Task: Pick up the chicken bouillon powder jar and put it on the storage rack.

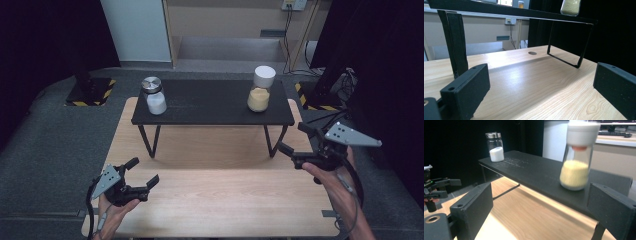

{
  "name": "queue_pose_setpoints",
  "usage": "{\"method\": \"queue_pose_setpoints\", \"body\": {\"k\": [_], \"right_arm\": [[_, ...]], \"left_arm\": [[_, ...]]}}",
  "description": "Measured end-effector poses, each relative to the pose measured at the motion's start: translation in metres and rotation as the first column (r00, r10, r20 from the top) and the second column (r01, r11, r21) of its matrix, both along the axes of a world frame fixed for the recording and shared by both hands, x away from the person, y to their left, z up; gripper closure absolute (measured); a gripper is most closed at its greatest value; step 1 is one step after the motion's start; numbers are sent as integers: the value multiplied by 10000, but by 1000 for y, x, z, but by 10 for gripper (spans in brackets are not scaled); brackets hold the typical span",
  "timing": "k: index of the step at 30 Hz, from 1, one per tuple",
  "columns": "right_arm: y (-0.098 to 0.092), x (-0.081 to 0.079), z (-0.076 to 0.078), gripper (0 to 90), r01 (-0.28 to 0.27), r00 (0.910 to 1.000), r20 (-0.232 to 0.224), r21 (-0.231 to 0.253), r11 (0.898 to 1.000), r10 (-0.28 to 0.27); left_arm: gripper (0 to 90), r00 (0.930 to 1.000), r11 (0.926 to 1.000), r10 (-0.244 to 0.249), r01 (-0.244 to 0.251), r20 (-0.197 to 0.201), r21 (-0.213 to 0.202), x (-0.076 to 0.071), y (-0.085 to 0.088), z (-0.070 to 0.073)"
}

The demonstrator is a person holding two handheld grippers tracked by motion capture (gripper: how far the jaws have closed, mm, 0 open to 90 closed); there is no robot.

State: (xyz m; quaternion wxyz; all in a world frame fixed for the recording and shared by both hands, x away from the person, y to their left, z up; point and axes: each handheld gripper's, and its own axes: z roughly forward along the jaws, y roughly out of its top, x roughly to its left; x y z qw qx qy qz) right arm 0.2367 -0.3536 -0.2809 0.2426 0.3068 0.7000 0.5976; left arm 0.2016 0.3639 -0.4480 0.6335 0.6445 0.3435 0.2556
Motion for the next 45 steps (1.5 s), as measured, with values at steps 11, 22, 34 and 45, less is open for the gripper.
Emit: {"method": "queue_pose_setpoints", "body": {"k": [11, 22, 34, 45], "right_arm": [[2, -21, -77, 76, 842, 9964, 59, 81, 9964, -843], [10, -35, -124, 72, 1262, 9915, 282, 165, 9919, -1267], [8, -46, -138, 69, 1968, 9792, 503, 47, 9804, -1967], [-4, -52, -148, 73, 2580, 9649, 476, 117, 9661, -2582]], "left_arm": [[0, 10000, 9999, -22, 22, 18, 121, 1, -2, 0], [0, 10000, 9999, 45, -45, -17, 135, 1, -1, 0], [0, 9997, 9998, 183, -183, 141, -9, -1, 1, -1], [0, 9994, 9995, 308, -306, 177, -83, -2, 3, -1]]}}
